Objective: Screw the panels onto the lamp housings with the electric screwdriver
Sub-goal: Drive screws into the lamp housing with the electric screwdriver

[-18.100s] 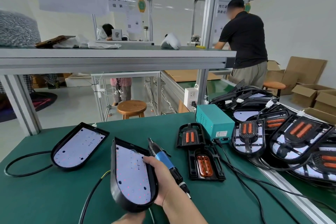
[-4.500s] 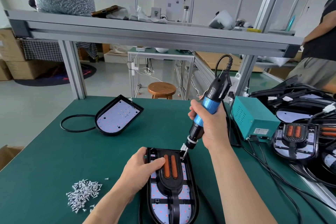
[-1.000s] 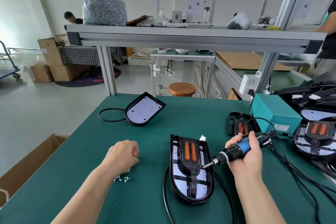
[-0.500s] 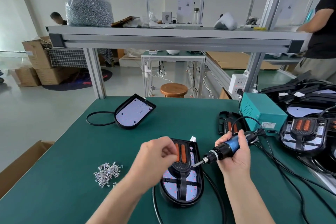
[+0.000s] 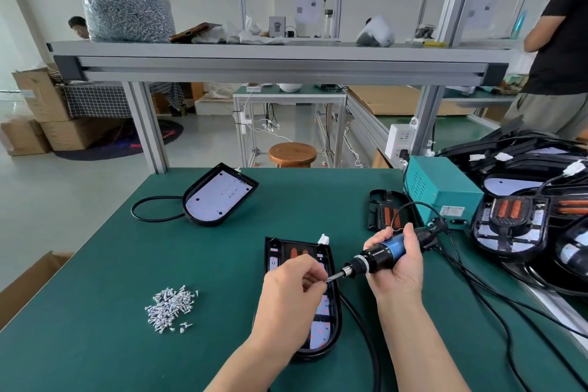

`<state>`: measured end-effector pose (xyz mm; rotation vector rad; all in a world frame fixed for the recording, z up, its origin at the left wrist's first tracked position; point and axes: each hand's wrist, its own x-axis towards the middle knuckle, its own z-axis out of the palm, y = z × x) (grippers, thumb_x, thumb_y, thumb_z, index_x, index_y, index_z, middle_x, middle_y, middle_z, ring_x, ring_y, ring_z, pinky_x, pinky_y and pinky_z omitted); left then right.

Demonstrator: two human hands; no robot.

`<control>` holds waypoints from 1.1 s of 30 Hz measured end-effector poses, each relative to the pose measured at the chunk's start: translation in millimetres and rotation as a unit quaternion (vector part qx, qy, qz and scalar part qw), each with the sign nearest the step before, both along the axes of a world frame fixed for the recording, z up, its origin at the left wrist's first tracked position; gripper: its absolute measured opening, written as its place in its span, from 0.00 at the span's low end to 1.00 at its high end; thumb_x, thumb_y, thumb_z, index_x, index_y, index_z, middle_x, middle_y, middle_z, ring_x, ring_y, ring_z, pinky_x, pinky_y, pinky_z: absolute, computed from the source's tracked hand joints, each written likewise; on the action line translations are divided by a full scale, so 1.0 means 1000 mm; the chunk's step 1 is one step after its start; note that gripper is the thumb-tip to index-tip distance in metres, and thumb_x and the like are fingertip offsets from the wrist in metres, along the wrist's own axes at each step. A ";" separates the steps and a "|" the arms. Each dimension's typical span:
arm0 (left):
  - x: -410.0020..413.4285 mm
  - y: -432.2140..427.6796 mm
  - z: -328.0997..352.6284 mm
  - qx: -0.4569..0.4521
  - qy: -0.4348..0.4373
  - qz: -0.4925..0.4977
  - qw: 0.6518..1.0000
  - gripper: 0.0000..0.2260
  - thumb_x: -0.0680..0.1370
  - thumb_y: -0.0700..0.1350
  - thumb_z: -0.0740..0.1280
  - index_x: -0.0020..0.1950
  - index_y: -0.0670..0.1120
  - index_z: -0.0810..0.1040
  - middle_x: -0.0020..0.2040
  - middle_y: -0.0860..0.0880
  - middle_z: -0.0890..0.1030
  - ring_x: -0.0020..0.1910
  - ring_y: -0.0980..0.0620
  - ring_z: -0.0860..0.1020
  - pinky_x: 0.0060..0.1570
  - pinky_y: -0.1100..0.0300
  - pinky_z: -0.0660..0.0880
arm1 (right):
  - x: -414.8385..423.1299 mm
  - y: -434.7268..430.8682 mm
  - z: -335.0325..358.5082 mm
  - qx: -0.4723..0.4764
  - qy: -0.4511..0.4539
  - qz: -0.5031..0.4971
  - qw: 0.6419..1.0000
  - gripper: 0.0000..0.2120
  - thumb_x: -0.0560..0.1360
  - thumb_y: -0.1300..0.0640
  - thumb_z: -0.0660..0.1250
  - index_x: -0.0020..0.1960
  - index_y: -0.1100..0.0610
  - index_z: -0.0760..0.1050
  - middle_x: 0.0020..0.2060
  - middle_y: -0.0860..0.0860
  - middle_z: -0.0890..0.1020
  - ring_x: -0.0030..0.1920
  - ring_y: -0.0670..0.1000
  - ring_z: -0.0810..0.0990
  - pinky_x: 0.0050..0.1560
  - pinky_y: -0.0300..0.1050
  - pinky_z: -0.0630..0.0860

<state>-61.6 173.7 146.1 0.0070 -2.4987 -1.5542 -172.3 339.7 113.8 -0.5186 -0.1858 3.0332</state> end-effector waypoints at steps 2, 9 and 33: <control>0.001 0.000 0.000 0.008 0.000 0.001 1.000 0.14 0.74 0.34 0.69 0.37 0.54 0.79 0.34 0.58 0.80 0.33 0.60 0.75 0.37 0.65 0.73 | 0.000 0.000 0.000 -0.003 -0.001 -0.002 1.000 0.18 0.74 0.52 0.76 0.58 0.56 0.73 0.40 0.51 0.79 0.36 0.45 0.79 0.37 0.36 0.77; 0.003 0.002 0.000 0.007 0.004 0.011 1.000 0.13 0.75 0.35 0.69 0.38 0.53 0.79 0.34 0.60 0.80 0.33 0.61 0.75 0.38 0.67 0.73 | 0.001 0.001 0.001 0.001 -0.001 -0.010 1.000 0.19 0.74 0.52 0.76 0.60 0.55 0.73 0.41 0.50 0.79 0.34 0.45 0.79 0.34 0.36 0.78; 0.001 0.010 -0.009 -0.167 0.135 0.009 0.977 0.15 0.79 0.37 0.63 0.64 0.51 0.73 0.42 0.56 0.75 0.44 0.50 0.73 0.48 0.58 0.72 | 0.000 -0.001 0.001 -0.008 -0.007 -0.024 1.000 0.21 0.75 0.53 0.75 0.63 0.56 0.71 0.42 0.50 0.78 0.38 0.45 0.77 0.54 0.35 0.74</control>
